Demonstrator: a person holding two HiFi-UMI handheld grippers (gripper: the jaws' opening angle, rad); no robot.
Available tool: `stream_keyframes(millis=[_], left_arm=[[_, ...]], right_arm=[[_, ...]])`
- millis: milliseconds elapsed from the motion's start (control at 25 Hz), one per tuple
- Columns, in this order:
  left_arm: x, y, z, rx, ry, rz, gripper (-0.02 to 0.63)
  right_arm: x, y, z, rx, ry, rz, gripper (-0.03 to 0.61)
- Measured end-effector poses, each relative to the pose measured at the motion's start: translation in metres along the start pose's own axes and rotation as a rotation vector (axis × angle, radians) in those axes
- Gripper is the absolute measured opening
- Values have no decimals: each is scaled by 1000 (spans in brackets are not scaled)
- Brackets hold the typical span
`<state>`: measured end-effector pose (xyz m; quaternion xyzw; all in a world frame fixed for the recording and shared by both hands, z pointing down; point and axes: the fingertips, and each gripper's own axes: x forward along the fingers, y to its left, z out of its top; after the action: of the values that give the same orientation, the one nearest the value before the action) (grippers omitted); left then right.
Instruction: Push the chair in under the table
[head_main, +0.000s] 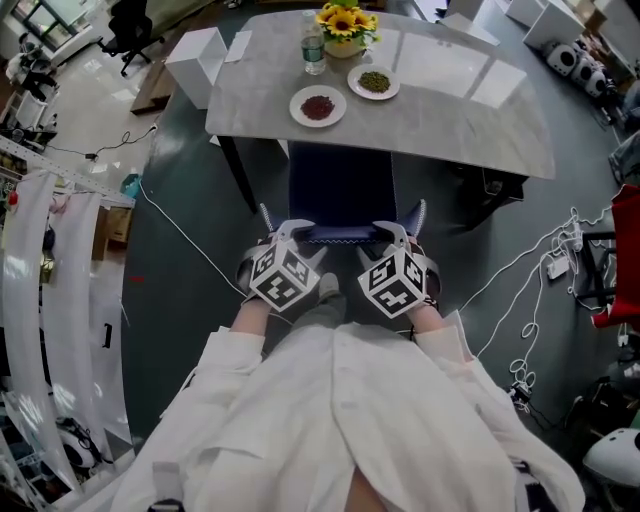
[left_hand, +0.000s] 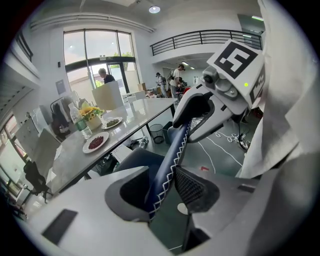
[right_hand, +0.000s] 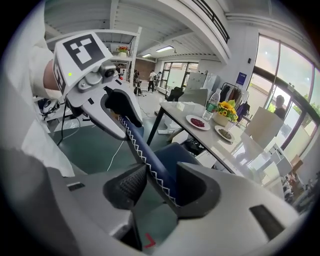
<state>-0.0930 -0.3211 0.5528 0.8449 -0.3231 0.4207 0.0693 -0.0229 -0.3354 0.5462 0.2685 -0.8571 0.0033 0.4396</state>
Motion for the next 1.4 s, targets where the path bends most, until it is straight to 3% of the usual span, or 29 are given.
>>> stream_keyframes(millis=[720, 960, 1400], left_arm=[[19, 66, 10, 59, -13, -39, 161], [21, 70, 12, 62, 2, -83, 152], [28, 83, 16, 65, -1, -70, 153]], right_arm=[[38, -43, 34, 67, 20, -40, 189], [41, -48, 36, 69, 23, -38, 189], [49, -58, 41, 69, 21, -38, 189]])
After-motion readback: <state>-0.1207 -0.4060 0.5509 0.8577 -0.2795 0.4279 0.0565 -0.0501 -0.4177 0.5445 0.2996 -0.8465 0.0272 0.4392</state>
